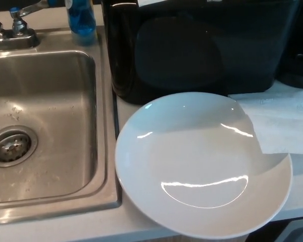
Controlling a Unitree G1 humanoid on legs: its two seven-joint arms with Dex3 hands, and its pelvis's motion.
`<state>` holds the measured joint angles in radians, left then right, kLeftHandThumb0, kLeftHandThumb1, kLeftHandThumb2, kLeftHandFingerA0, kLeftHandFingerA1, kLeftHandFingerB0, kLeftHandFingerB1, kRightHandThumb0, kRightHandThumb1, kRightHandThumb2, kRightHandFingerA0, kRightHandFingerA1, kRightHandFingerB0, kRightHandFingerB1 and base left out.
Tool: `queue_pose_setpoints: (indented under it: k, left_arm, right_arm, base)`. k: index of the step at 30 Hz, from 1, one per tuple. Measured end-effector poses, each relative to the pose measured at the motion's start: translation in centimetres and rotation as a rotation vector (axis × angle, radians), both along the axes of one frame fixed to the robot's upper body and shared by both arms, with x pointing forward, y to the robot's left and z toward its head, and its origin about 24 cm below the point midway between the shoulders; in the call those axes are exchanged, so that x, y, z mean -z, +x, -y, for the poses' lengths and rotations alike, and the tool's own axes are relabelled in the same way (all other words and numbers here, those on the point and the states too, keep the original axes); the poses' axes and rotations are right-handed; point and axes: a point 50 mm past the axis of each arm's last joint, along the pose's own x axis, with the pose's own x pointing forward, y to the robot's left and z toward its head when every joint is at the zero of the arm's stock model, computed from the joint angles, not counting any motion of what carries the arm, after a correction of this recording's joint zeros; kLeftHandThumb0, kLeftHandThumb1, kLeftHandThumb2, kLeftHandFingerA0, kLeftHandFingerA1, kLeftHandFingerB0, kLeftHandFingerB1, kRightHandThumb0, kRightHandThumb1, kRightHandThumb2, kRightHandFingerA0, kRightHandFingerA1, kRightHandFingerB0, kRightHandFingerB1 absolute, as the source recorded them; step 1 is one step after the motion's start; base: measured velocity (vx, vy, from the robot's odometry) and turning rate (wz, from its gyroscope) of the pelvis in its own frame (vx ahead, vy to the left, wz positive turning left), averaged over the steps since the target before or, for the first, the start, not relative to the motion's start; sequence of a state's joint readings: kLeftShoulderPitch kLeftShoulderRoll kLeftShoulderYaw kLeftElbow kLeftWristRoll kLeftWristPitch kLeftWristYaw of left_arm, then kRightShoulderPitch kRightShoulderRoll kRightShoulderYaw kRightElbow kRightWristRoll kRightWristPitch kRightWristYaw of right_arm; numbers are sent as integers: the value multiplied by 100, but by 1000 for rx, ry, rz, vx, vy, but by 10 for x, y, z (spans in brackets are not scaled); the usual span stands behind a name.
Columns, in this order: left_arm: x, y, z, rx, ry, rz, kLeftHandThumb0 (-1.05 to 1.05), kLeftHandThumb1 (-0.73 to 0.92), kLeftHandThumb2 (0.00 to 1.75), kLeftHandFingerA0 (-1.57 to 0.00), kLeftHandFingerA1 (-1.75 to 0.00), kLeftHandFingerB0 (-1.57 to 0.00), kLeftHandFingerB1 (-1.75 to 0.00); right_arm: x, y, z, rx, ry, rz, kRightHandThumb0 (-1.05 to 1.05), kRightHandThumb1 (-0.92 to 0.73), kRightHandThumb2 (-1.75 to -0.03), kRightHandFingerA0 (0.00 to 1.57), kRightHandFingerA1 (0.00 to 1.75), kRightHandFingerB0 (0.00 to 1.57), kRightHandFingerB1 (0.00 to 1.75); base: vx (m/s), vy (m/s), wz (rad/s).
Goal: Walk towards the tissue paper container and pull out a piece of tissue paper and use it to wipe the plate
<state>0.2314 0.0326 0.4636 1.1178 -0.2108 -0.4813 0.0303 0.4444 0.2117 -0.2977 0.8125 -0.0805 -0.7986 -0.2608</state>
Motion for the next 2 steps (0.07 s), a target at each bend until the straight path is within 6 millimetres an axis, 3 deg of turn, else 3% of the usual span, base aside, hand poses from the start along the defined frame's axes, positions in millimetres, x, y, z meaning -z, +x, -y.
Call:
queue_pose_setpoints:
  k: [2]
  left_arm:
    - [1,-2,0,2,0,-9,-2,43,117,-103,-110,-95,-82]
  right_arm:
    - [0,1,0,0,-2,1,-7,-70,-70,100,79,73,56]
  base:
    - [0,0,0]
